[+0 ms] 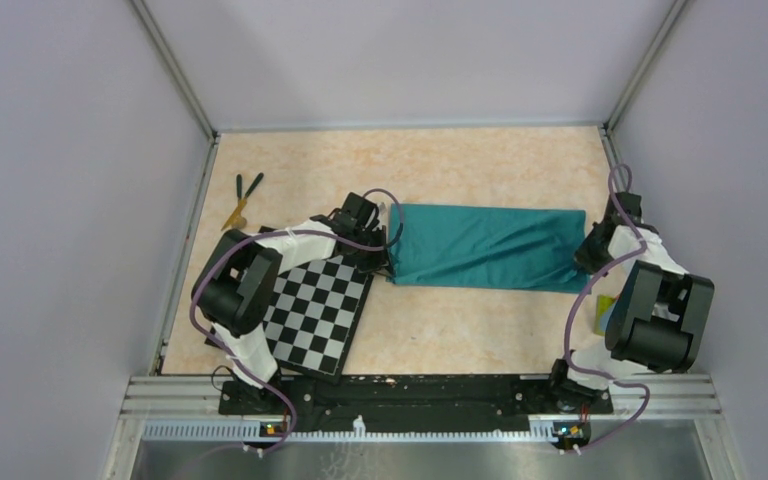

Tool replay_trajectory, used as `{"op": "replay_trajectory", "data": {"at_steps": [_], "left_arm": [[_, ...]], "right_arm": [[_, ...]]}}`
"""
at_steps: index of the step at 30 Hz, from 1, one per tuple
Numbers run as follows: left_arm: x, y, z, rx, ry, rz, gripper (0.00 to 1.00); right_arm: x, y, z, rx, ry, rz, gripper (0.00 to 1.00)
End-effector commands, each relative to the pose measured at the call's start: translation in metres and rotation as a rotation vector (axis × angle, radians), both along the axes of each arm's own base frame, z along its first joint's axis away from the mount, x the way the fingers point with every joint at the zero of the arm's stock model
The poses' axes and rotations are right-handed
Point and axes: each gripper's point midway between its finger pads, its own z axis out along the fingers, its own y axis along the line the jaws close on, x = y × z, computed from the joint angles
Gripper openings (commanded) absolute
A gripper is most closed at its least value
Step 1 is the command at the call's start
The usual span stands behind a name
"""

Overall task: Fold the napkin into a case and place the utensils inside
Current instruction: Fold and flatten the napkin at the center of the board, then smooth out the rectangle-folded napkin at the center of the board.

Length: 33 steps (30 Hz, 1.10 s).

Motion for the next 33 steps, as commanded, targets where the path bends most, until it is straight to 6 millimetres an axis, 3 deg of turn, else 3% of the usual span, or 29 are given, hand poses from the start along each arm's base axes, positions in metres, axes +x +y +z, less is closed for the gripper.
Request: {"op": "replay_trajectory", "data": {"at_steps": [1,7,10,12,14,15,19,24,27,30,33], "left_arm": [[0.010,-0.004,0.007,-0.013,-0.037,-0.011,0.00],[0.011,-0.004,0.007,-0.004,-0.036,-0.010,0.02],[0.010,-0.002,0.010,0.007,-0.033,-0.010,0.08],[0.012,0.002,0.019,0.017,-0.063,-0.004,0.22],[0.016,0.006,0.035,0.036,-0.106,0.000,0.35],[0.020,0.007,0.045,0.041,-0.134,0.001,0.39],[0.027,-0.006,0.082,-0.023,-0.181,-0.028,0.59],[0.025,-0.039,0.087,-0.100,-0.174,-0.098,0.68],[0.032,-0.059,0.088,-0.174,-0.166,-0.123,0.74],[0.053,-0.075,0.094,-0.218,-0.227,-0.137,0.78],[0.078,-0.090,0.102,-0.253,-0.306,-0.138,0.80]], "right_arm": [[0.009,-0.005,0.002,-0.013,-0.033,-0.012,0.00],[0.011,-0.005,0.000,-0.014,-0.031,-0.011,0.00],[0.010,-0.007,0.004,-0.025,-0.028,-0.013,0.01],[0.009,-0.009,0.014,-0.043,-0.036,-0.021,0.17],[0.010,-0.010,0.032,-0.068,-0.061,-0.024,0.50],[0.010,-0.010,0.042,-0.082,-0.081,-0.019,0.56],[0.011,-0.002,0.079,-0.171,-0.171,0.016,0.62],[0.016,0.011,0.095,-0.159,-0.182,0.082,0.64],[0.032,0.034,0.088,-0.047,-0.241,0.163,0.69],[0.061,0.059,0.085,0.085,-0.329,0.237,0.70],[0.090,0.058,0.084,0.118,-0.389,0.243,0.71]]}}
